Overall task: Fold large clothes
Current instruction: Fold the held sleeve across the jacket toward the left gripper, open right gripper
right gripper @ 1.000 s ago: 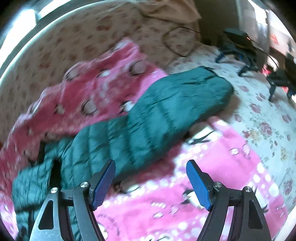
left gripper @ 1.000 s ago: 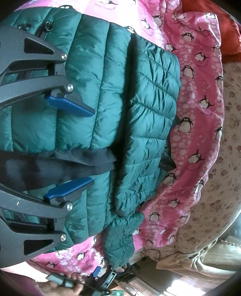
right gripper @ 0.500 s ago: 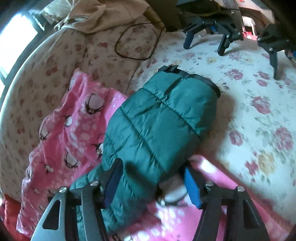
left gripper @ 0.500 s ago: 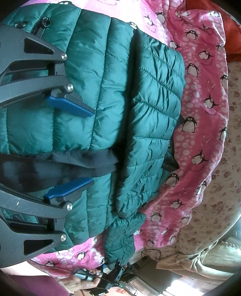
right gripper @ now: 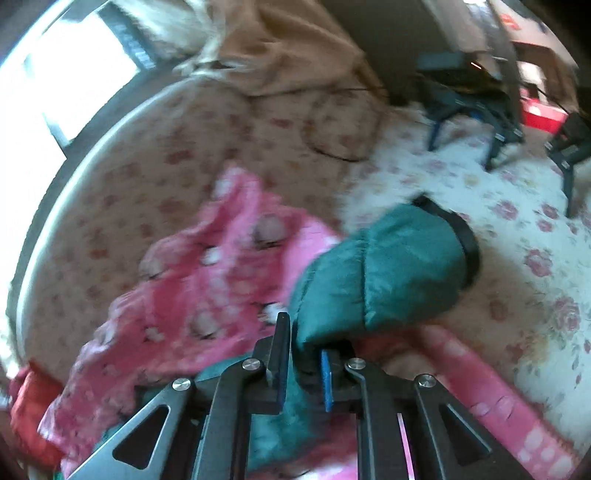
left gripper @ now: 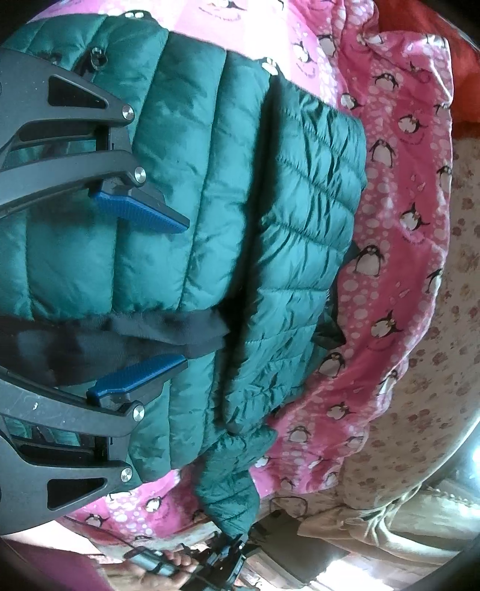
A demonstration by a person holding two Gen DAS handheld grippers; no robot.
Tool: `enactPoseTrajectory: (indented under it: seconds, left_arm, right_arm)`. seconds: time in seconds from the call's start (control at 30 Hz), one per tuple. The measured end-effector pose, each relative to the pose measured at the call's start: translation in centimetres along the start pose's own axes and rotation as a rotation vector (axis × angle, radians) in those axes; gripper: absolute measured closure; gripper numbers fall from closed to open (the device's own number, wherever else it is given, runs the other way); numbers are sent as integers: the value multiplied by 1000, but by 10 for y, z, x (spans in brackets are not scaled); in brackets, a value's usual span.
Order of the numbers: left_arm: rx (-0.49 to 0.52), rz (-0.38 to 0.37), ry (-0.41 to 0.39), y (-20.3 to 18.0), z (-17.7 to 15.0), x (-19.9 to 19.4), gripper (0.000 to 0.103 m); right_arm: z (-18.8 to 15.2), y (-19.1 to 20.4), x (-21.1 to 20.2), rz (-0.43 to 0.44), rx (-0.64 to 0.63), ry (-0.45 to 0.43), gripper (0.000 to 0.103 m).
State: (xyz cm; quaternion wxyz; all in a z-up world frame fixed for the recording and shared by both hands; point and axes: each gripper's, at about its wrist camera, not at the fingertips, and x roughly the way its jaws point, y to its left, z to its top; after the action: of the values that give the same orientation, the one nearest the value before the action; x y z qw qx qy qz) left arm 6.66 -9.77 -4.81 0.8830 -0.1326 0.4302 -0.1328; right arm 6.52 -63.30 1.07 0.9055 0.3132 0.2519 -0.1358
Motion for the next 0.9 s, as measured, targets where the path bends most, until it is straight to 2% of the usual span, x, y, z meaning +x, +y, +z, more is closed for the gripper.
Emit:
enactPoseTrajectory:
  seconds: [0.3, 0.43, 0.63, 0.77, 0.87, 0.9]
  left_arm:
    - [-77, -5, -36, 26, 3, -22, 35]
    - [-92, -1, -41, 34, 1, -25, 35]
    - [-128, 2, -34, 46, 1, -23, 35]
    - [-140, 4, -25, 50, 0, -22, 35]
    - [-156, 1, -16, 54, 2, -21, 35]
    - [-162, 0, -18, 56, 3, -21, 35]
  right_arm:
    - [-52, 113, -21, 216, -234, 66, 90]
    - [-86, 157, -14, 297, -307, 143, 90]
    - [-156, 217, 9, 394, -414, 280, 90]
    - [-217, 242, 41, 390, -499, 411, 90]
    - [-260, 245, 72, 327, -515, 565, 89]
    - [-265, 245, 75, 309, -522, 563, 89]
